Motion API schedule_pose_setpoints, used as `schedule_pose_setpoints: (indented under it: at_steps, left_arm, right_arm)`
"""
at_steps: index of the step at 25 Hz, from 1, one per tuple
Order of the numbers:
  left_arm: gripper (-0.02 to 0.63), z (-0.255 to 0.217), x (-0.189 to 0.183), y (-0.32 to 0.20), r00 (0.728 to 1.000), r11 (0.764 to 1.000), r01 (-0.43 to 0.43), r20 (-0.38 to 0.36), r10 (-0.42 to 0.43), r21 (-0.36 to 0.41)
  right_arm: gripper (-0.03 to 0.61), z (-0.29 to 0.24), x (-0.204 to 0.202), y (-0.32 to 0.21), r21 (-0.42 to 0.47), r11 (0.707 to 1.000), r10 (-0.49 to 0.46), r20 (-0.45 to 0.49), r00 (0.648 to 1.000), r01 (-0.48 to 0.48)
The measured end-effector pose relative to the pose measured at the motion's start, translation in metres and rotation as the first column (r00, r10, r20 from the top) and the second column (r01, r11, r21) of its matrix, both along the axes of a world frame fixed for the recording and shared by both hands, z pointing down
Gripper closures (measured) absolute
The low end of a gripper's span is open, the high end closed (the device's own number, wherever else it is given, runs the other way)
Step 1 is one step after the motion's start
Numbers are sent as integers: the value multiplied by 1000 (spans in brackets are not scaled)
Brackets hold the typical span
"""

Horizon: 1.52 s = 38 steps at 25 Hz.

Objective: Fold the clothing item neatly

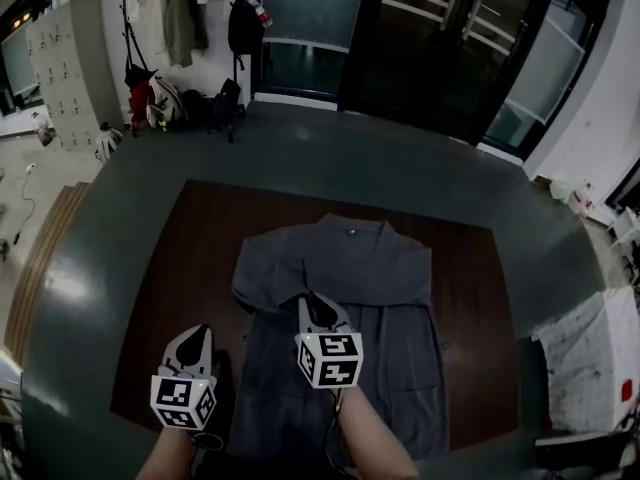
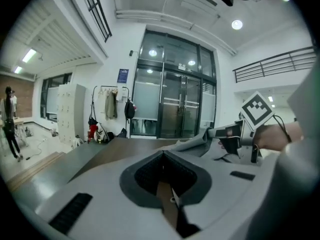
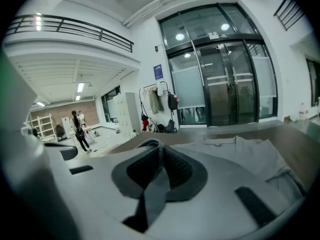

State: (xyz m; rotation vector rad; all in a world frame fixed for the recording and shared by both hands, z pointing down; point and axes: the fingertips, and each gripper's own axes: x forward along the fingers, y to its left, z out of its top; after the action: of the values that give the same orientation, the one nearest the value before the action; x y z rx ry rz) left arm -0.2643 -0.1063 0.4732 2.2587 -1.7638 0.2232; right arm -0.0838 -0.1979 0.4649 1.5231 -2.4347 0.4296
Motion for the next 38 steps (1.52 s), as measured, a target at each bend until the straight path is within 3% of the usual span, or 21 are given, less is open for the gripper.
schedule_pose_setpoints:
  at_steps: [7, 16, 23, 28, 33, 38]
  left_arm:
    - [604, -12, 52, 18, 994, 995, 104, 36, -104, -3]
    - [604, -8, 86, 13, 998, 998, 65, 4, -65, -20]
    - [604, -2, 103, -42, 1000, 1000, -17, -4, 17, -6]
    - [604, 9, 124, -78, 996, 996, -89, 7, 89, -16]
    - [604, 41, 153, -107, 987, 984, -158, 22, 160, -79]
    - [604, 56, 170, -120, 983, 978, -183, 6, 185, -100]
  right_arm:
    - [558, -1, 31, 1, -9, 993, -120, 66, 991, 121]
    - [558, -31, 66, -32, 0, 987, -160, 159, 974, 162]
    - [558, -48, 136, -77, 4, 1000, -29, 114, 993, 28]
    - [558, -31, 189, -99, -71, 997, 44, 133, 990, -35]
    - [557, 14, 236, -112, -187, 977, 138, 208, 968, -99]
    - [548, 70, 276, -116, -277, 939, 243, 109, 964, -206]
